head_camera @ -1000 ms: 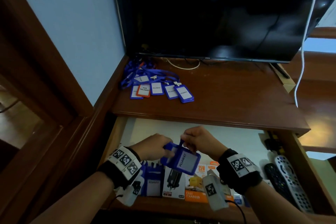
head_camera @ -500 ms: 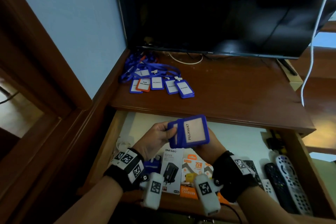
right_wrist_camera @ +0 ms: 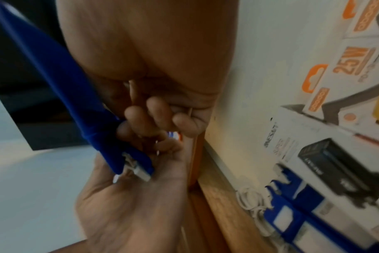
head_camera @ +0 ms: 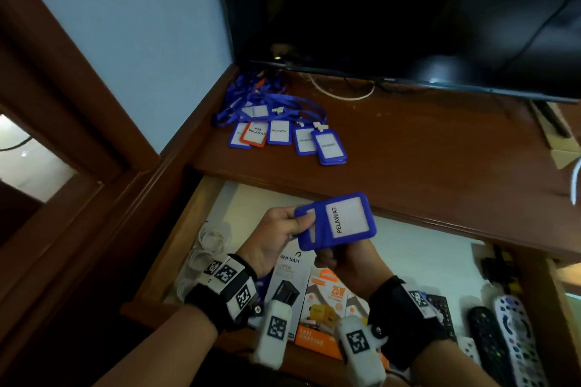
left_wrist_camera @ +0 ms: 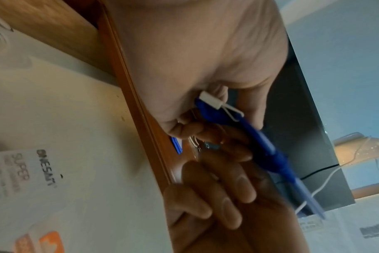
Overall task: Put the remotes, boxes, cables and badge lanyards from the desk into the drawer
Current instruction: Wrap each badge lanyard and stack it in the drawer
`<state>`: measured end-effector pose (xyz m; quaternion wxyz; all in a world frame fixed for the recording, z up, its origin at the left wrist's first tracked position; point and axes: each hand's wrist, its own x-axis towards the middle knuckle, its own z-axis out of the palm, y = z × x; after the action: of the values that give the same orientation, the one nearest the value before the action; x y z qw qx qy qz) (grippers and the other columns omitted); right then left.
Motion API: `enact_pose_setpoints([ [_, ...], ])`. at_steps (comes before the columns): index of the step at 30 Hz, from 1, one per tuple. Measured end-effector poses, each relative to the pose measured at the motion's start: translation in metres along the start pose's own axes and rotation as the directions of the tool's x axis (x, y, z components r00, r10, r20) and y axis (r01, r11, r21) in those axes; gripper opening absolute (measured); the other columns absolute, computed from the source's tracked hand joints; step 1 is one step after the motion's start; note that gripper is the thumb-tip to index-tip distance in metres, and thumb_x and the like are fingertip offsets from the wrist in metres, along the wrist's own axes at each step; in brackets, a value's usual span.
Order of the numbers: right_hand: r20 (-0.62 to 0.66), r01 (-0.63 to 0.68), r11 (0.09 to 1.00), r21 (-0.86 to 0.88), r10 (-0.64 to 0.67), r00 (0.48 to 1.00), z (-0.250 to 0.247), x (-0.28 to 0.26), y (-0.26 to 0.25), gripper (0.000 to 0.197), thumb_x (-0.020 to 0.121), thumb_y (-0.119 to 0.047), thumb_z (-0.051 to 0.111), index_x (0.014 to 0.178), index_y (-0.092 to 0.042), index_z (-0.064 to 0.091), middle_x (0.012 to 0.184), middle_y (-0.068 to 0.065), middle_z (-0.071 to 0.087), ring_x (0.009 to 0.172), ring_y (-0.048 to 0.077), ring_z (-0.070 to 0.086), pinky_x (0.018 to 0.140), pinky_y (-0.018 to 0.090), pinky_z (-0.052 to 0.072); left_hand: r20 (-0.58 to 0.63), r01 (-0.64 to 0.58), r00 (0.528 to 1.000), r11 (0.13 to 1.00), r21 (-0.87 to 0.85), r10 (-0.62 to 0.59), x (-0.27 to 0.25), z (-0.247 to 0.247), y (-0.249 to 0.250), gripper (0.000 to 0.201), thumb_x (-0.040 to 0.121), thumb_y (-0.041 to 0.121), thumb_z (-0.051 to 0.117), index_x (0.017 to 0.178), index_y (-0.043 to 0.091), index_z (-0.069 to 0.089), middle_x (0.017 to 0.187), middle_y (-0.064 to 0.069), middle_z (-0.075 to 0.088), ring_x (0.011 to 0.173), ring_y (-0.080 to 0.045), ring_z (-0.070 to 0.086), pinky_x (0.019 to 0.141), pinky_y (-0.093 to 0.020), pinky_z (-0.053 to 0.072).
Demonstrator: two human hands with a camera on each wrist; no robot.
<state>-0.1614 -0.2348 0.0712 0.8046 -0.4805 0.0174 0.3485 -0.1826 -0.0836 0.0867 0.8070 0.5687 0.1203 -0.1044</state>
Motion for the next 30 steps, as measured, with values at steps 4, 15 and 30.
enact_pose_setpoints([
  [4, 0.018, -0.158, 0.98, -0.12, 0.161, 0.987, -0.011, 0.024, 0.009, 0.025, 0.088, -0.025, 0.048, 0.068, -0.014, 0.059, 0.06, 0.006, 0.043, 0.049, 0.012, 0.038, 0.051, 0.025, 0.029, -0.155, 0.044, 0.988, 0.992, 0.118, -0.025, -0.001, -0.038, 0.004, 0.031, 0.081, 0.028, 0.063, 0.101, 0.006, 0.071, 0.102, -0.013, 0.073, 0.096, -0.022, 0.068, 0.087, -0.031, 0.05],
  [15, -0.531, -0.084, 0.895, -0.438, -0.182, 0.828, -0.028, 0.111, -0.02, 0.017, 0.085, -0.011, 0.055, 0.069, -0.007, 0.058, 0.051, 0.002, 0.05, 0.049, 0.019, 0.041, 0.05, 0.026, 0.033, -0.258, 0.267, 0.931, 0.001, 0.964, -0.258, 0.027, -0.148, -0.012, 0.027, 0.084, 0.036, 0.062, 0.073, 0.012, 0.056, 0.087, -0.009, 0.066, 0.081, -0.024, 0.064, 0.066, -0.03, 0.048],
  [30, -0.469, -0.488, 0.023, -0.872, -0.322, 0.822, -0.023, 0.201, -0.034, 0.066, 0.09, -0.057, 0.046, 0.146, -0.048, 0.013, 0.161, -0.004, -0.005, 0.146, 0.031, 0.0, 0.112, 0.056, 0.012, 0.12, -0.359, 0.757, -0.256, 0.897, -0.642, 0.058, -0.128, -0.057, 0.013, 0.084, 0.019, 0.058, 0.082, 0.007, 0.063, 0.081, -0.01, 0.062, 0.069, -0.025, 0.056, 0.064, -0.031, 0.04],
])
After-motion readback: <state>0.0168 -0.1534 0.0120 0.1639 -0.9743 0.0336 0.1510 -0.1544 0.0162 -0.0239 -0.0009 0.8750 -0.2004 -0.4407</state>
